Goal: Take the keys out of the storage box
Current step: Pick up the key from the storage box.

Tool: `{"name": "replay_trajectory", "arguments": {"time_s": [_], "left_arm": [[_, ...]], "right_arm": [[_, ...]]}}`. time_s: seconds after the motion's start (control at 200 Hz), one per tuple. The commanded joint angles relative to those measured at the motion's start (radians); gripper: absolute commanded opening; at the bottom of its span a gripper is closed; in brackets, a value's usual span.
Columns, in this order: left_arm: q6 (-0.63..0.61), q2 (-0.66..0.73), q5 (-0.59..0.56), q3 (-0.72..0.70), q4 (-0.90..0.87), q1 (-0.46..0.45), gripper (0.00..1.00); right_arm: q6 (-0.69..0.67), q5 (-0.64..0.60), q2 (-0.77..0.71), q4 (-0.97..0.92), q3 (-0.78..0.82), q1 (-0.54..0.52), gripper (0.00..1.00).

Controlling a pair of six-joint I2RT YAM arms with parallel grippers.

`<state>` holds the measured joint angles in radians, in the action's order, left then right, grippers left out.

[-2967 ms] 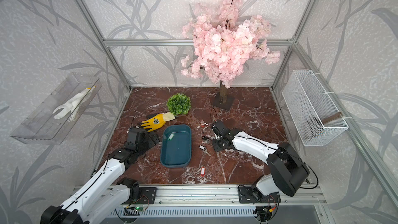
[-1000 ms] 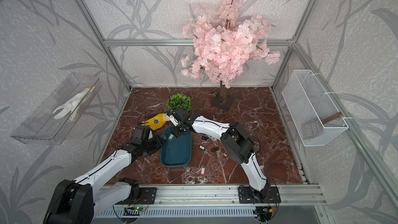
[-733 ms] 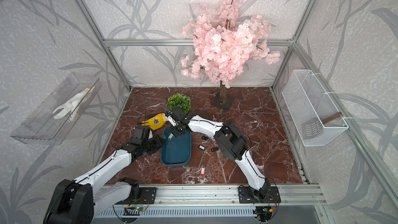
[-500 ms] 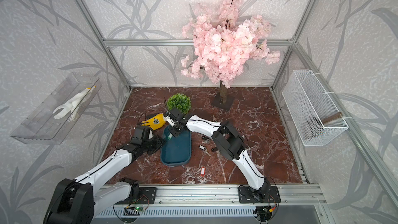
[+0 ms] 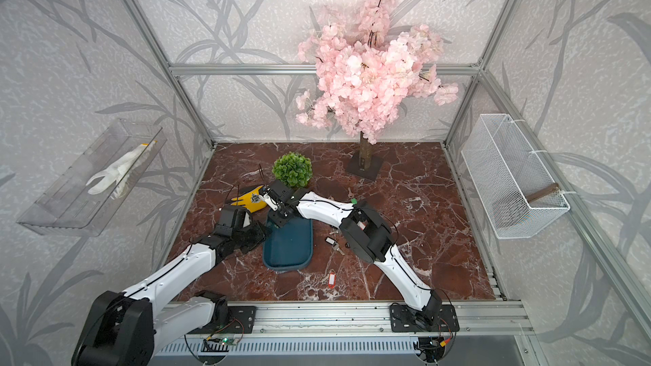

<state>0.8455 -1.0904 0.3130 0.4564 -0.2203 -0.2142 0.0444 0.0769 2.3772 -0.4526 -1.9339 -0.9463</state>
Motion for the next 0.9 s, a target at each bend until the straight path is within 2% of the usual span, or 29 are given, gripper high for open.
{"name": "replay_trajectory", "arguments": {"time_s": [0.0, 0.16, 0.46, 0.585, 0.745, 0.895], "left_arm": [[-0.019, -0.006, -0.009, 0.018, -0.008, 0.003, 0.28], [-0.019, -0.007, -0.009, 0.019, -0.009, 0.003, 0.28], [-0.026, 0.006, -0.019, 0.023, -0.016, 0.004, 0.29], [-0.037, 0.014, -0.029, 0.04, -0.039, 0.004, 0.31], [-0.054, 0.048, -0.054, 0.076, -0.086, 0.004, 0.4], [-0.065, 0.126, -0.102, 0.097, -0.117, 0.007, 0.57]], "right_arm": [[-0.02, -0.038, 0.027, -0.028, -0.026, -0.002, 0.33], [-0.024, -0.045, 0.039, -0.045, -0.04, -0.002, 0.29], [-0.029, -0.04, 0.002, -0.057, -0.023, -0.002, 0.01], [-0.034, -0.049, -0.051, -0.051, 0.011, -0.002, 0.0], [-0.031, -0.054, -0.163, -0.044, 0.09, -0.001, 0.0], [-0.025, -0.052, -0.318, -0.043, 0.21, -0.002, 0.0]]}}
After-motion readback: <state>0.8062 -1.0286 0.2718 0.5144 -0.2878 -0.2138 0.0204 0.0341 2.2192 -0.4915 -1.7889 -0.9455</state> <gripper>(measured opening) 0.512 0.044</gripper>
